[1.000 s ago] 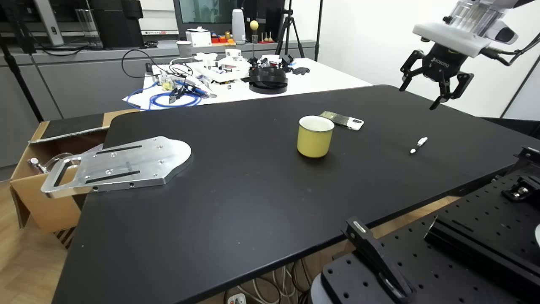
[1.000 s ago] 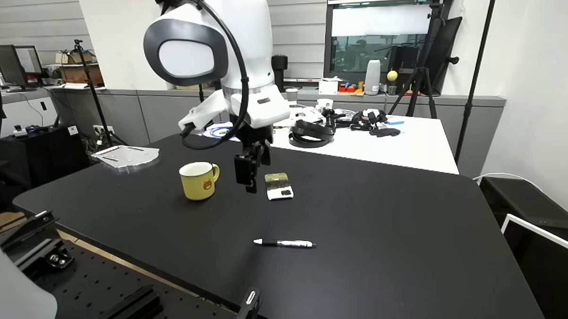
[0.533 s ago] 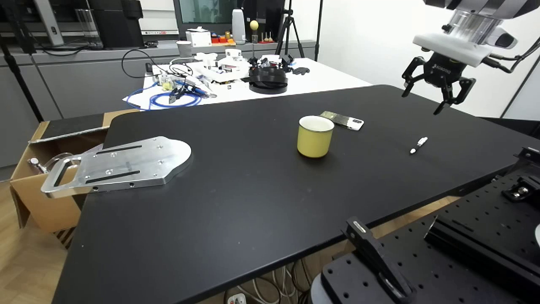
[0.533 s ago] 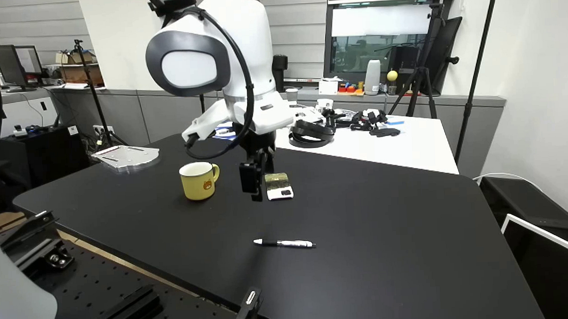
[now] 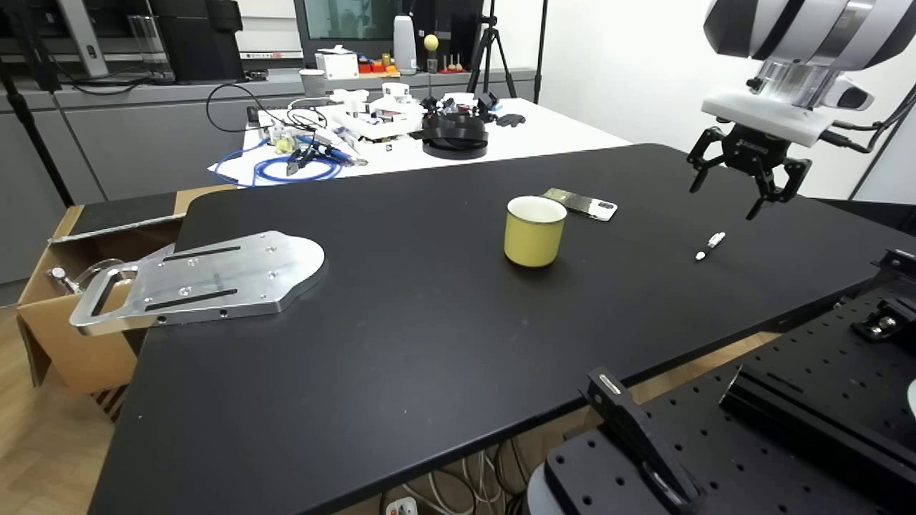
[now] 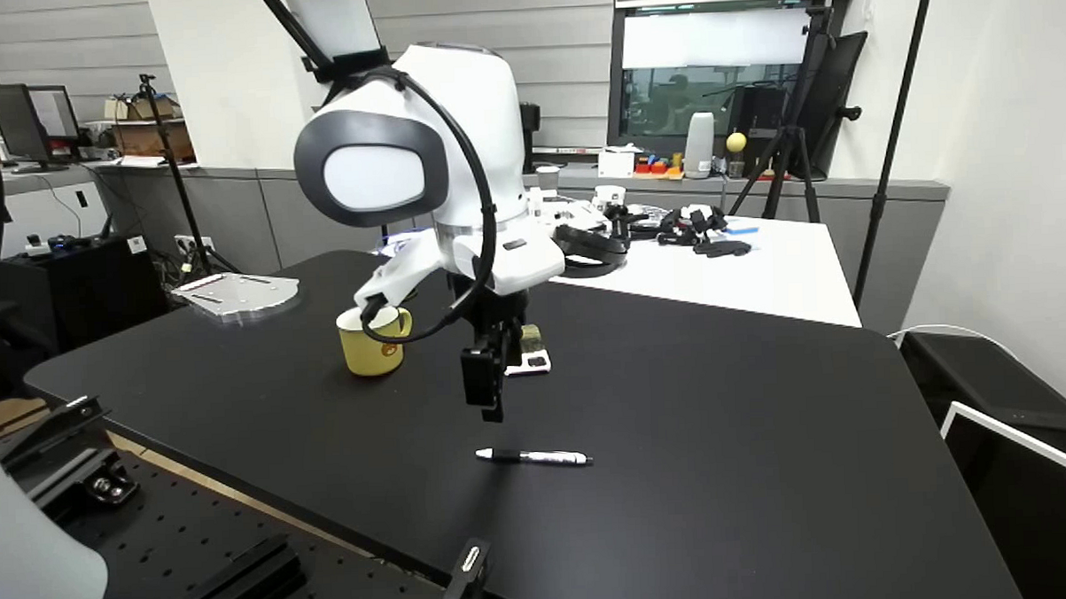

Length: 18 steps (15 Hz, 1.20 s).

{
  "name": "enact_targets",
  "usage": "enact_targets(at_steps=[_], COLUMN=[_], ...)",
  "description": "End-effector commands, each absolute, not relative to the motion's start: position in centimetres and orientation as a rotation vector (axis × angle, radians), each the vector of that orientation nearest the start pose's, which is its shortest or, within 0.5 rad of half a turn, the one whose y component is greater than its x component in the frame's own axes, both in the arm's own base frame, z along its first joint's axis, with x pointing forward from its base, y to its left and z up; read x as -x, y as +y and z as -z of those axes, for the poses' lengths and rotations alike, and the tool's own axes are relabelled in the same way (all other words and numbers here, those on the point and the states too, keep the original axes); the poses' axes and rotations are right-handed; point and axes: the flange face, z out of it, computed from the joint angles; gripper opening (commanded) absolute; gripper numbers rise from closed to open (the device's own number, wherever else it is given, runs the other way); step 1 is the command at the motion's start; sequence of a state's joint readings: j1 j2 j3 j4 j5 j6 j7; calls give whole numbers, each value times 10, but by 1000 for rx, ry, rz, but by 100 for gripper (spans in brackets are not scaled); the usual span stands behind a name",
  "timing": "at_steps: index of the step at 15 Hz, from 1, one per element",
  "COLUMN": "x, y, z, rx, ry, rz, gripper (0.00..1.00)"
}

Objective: Place the pen inside the yellow mug

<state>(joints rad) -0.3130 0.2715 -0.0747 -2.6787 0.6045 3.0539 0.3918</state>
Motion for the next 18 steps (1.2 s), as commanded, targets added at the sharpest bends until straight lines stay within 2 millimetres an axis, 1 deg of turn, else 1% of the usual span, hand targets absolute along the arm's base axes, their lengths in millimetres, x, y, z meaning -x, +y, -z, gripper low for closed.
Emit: enact_targets(at_steps=[1,5,12,18], x=[-368,-374,-377,-383], y=[-201,-201,-204,-204], z=[-143,-130,-104,-91], rx=[2390,2409,2459,2485], ry=[1937,1929,1906,1854], rz=[150,143,123,120], gripper=[100,100,100,100])
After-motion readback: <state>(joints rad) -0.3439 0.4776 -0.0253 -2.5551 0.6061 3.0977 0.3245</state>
